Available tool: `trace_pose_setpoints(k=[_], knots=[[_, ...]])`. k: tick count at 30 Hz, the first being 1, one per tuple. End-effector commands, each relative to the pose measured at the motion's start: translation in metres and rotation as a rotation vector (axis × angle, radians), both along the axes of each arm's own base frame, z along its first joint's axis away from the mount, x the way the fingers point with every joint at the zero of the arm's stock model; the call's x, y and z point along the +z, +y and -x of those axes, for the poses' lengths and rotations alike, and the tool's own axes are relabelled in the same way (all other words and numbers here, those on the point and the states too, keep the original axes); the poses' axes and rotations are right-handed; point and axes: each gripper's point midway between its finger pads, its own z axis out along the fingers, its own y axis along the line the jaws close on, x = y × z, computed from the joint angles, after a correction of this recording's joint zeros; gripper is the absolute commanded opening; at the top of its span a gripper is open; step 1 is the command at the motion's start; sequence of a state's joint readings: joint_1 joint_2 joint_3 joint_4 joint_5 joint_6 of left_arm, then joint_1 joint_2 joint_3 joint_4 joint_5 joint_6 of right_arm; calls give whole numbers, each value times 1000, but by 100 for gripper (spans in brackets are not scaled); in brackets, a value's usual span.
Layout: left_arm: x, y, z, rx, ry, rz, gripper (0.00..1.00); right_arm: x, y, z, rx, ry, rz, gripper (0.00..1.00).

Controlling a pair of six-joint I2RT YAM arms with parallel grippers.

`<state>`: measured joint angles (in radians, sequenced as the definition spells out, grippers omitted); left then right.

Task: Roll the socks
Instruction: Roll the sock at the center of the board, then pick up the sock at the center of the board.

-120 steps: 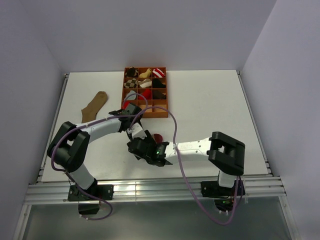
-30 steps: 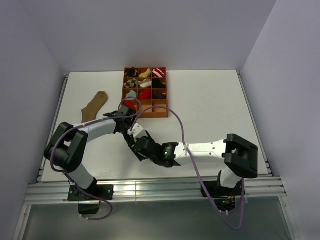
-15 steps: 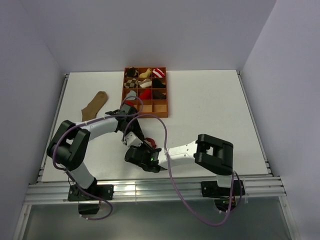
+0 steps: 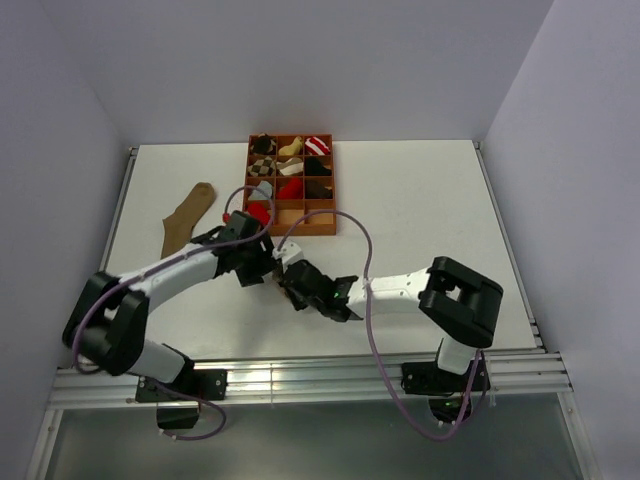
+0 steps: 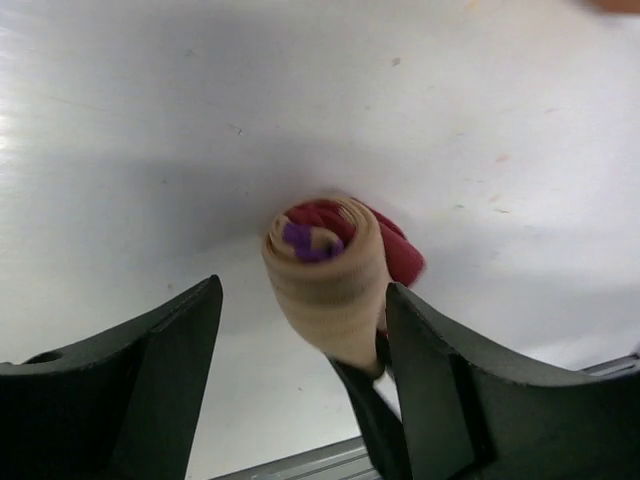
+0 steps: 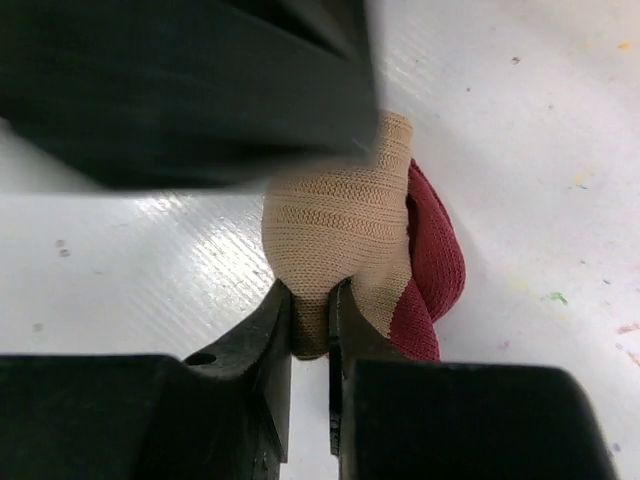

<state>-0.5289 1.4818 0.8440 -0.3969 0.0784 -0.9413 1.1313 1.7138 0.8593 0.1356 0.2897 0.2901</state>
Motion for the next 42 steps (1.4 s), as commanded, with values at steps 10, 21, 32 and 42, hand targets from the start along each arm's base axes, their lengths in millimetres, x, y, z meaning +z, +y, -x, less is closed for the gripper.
trace_pose_setpoints(k=[10,21,32,42], knots=[[59,24,-11,114,-315,188,73,-35,-7,55,184,575,-218,0],[12,15,24,116,-179,298,73,-50,-13,51,152,781,-342,0],[-17,22,19,151,-151,235,69,-63,-15,51,122,902,-382,0],[-47,36,30,159,-27,98,50,-61,-17,41,95,897,-408,0]])
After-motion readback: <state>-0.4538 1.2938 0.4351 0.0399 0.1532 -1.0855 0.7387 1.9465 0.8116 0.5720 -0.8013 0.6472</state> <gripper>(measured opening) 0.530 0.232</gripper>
